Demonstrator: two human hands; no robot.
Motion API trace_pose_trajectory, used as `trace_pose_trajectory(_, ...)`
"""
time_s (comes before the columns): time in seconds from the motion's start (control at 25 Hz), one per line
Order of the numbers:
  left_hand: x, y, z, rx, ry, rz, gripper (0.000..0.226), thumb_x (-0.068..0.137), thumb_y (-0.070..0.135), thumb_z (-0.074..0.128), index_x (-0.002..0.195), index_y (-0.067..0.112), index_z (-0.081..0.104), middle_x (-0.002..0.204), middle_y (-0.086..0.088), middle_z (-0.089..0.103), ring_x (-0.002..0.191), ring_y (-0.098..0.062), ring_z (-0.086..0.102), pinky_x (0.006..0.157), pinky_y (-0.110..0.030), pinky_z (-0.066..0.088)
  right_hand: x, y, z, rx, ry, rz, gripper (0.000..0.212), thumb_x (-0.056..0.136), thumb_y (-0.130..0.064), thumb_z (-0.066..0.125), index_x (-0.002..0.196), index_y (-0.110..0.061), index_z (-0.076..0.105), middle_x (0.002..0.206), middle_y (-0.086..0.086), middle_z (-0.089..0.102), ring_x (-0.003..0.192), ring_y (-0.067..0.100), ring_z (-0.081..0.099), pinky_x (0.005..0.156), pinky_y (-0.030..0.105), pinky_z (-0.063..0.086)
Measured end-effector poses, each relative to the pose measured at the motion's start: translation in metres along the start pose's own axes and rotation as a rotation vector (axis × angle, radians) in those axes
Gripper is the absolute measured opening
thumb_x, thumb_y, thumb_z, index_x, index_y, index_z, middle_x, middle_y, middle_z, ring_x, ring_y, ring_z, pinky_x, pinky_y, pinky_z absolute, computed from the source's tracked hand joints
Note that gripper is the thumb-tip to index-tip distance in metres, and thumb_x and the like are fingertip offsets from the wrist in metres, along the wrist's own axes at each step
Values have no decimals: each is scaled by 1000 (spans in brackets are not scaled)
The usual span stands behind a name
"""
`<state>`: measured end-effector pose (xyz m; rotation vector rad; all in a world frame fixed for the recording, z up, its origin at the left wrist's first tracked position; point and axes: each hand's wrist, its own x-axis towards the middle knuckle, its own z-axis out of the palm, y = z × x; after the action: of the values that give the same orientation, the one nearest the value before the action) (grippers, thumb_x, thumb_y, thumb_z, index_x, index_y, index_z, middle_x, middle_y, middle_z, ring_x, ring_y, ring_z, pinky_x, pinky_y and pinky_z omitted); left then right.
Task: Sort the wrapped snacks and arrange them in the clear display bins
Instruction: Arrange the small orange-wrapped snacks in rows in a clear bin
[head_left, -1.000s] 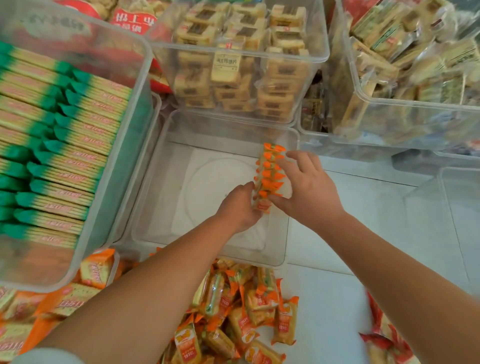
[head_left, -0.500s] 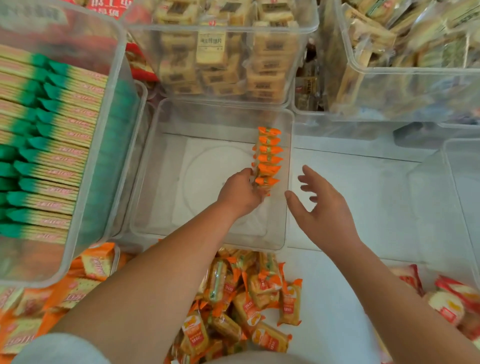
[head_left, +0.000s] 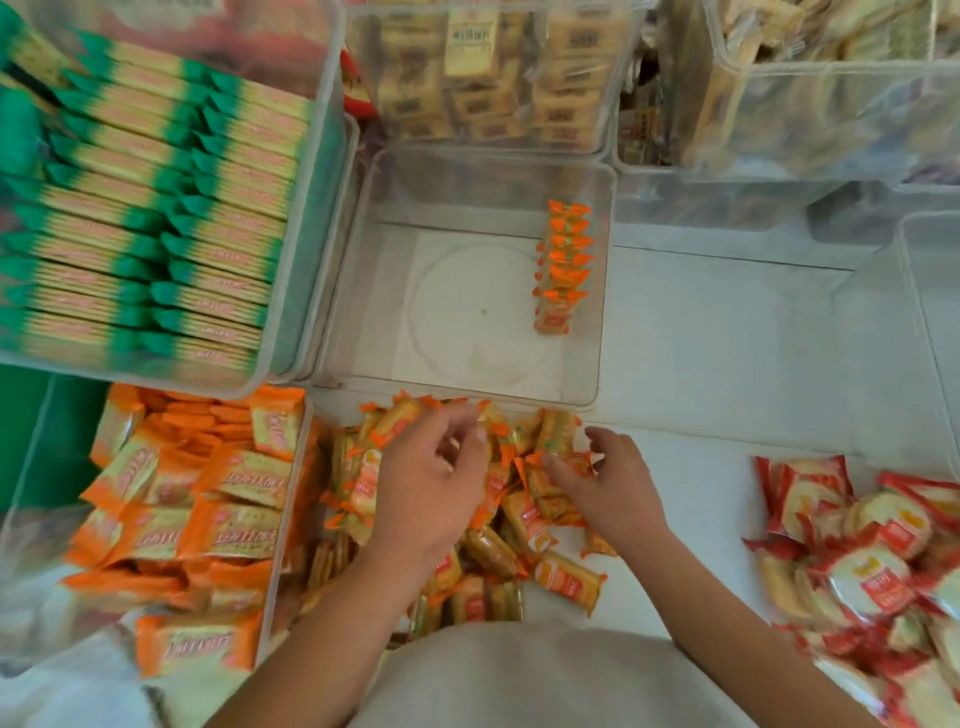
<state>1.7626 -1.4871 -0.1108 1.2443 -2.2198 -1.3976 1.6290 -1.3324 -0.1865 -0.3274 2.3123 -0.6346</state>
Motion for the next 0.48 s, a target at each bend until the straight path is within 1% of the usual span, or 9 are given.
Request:
trace_pose_trajectory(0.04, -16, -12, -6, 45, -8, -17, 13, 95, 19, 70, 107, 23, 73, 89, 14, 69, 80, -5, 63, 72, -17, 50, 3, -3, 0, 3, 15, -24, 82, 78, -70, 73, 143, -25, 53, 136, -5, 54, 119, 16, 59, 96, 42, 53)
trace_pose_trajectory(0.12, -37, -38, -15, 152, -8, -33, 16, 95, 20, 70, 110, 24, 72, 95, 15, 67, 87, -3, 63, 77, -23, 54, 7, -10, 0, -1, -21, -86, 79, 75, -65, 80, 142, -30, 55, 135, -8, 53, 120, 14, 57, 98, 39, 52)
trace_pose_trajectory(0.2, -38, -55, -17, 249, 31, -22, 22, 95, 24, 68, 117, 23, 69, 105, 14, 62, 95, -5, 62, 82, -27, 55, 9, -15, -3, 5, -54, -116, 64, 80, -49, 82, 138, -29, 61, 132, -8, 57, 120, 15, 58, 96, 32, 48)
trace_pose_trajectory(0.28, -27, -59, -19, 346, 62, 8, 27, 95, 27, 67, 122, 21, 67, 111, 9, 61, 99, -12, 62, 82, -29, 55, 4, -20, -9, 40, -6, -117, 43, 88, -34, 77, 129, -23, 70, 125, -4, 64, 117, 19, 61, 93, 30, 47)
trace_pose_trajectory(0.32, -18, -58, -21, 378, 68, 18, 29, 95, 28, 67, 123, 21, 67, 112, 7, 62, 100, -15, 62, 81, -31, 55, 0, -20, -12, 63, 25, -110, 36, 91, -29, 74, 125, -21, 71, 121, -4, 67, 114, 20, 63, 93, 31, 48)
trace_pose_trajectory(0.4, -2, -52, -25, 440, 103, 47, 30, 93, 31, 68, 121, 20, 67, 113, 4, 62, 105, -19, 61, 80, -35, 56, -10, -18, -23, 70, 86, -110, 29, 92, -24, 70, 121, -20, 72, 118, -4, 70, 106, 18, 65, 92, 34, 52)
trace_pose_trajectory(0.48, 7, -50, -34, 568, 101, 36, 43, 88, 36, 70, 128, 22, 63, 118, 0, 60, 111, -26, 58, 82, -41, 56, -22, -14, -37, 140, 153, -98, 25, 94, -24, 66, 118, -24, 72, 107, -5, 74, 90, 15, 68, 85, 36, 56)
